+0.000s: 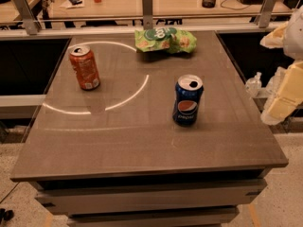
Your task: Move pepsi can near coke can
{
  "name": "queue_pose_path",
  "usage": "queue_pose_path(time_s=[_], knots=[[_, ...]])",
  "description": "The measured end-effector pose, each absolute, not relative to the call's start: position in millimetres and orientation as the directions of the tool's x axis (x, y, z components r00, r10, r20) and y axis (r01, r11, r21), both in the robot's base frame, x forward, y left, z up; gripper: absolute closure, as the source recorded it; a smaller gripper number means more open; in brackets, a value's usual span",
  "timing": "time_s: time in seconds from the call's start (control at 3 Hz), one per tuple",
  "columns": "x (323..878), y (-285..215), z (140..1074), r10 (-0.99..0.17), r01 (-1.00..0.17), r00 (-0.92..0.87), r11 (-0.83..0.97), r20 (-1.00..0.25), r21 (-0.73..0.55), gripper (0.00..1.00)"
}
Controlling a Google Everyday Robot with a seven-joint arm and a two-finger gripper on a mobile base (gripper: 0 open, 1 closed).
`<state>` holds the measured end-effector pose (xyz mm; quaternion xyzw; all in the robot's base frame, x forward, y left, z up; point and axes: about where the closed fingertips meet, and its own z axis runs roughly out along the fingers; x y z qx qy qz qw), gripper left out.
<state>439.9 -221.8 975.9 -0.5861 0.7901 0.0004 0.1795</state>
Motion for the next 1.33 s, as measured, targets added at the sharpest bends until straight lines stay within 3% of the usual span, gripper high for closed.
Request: queue_pose_path(time_s=[0.33,0.67,1.33], knots=[[443.7,-236.3,962.2,-0.864,-0.915,-0.265,0.365,-0.428,-0.171,0.0],[439.3,-235.9,960.3,-0.782,-0.897,-0.204,0.39,-0.589,-0.209,0.0],[431.4,-216.0,932.5,-0.62,-0.865,-0.122,0.45,-0.775,-0.224,0.0]])
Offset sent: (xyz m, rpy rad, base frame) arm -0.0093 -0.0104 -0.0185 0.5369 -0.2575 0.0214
